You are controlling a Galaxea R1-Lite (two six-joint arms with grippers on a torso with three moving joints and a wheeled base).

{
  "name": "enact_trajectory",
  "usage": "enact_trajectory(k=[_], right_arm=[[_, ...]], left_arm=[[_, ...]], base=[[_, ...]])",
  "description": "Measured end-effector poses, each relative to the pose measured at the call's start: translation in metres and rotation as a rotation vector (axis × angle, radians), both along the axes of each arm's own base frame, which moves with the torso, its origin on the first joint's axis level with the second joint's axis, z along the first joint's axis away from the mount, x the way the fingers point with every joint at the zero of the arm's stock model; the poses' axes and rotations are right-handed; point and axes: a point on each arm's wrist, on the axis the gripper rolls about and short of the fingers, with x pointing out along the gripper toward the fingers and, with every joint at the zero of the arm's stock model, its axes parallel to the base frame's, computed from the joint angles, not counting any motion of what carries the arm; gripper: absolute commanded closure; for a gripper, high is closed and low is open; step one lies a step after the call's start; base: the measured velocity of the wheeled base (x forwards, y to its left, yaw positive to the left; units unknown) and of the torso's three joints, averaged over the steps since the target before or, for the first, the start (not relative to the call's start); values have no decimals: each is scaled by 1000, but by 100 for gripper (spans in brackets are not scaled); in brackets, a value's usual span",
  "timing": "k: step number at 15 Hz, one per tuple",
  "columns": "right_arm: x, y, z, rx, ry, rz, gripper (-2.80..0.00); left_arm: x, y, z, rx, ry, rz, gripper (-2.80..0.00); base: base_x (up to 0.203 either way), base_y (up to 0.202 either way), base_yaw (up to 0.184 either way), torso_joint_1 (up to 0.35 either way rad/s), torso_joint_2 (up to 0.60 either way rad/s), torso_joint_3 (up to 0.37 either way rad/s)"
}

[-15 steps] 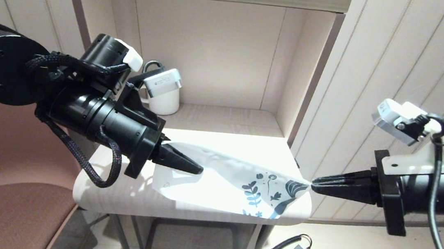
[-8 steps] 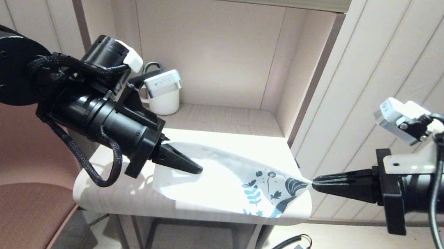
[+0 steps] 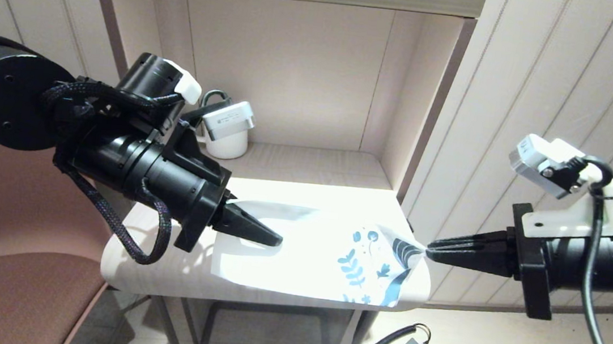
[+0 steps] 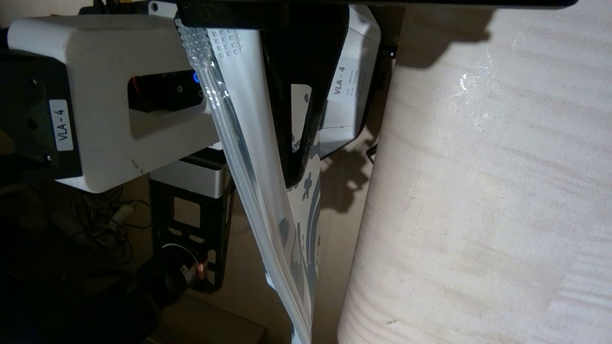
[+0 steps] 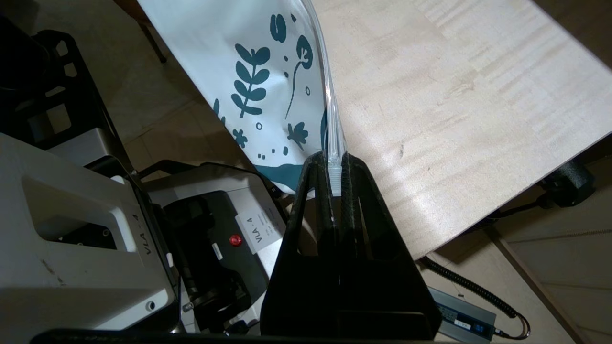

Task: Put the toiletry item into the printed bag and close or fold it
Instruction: Close the strorage bag and place it on the desk

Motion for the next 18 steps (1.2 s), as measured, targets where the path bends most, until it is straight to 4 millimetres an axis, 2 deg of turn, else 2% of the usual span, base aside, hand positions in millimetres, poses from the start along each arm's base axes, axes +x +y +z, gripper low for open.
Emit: enact_trajectory(k=[6, 18], right_arm=[[17, 5, 2, -2, 4, -2, 0], [68, 22, 3, -2, 10, 1, 0]], left_arm=[[0, 0, -1, 0, -2, -3, 0], [7, -2, 2, -20, -27, 9, 0]], base=[[0, 0, 0, 0, 0, 0], [0, 0, 0, 0, 0, 0]])
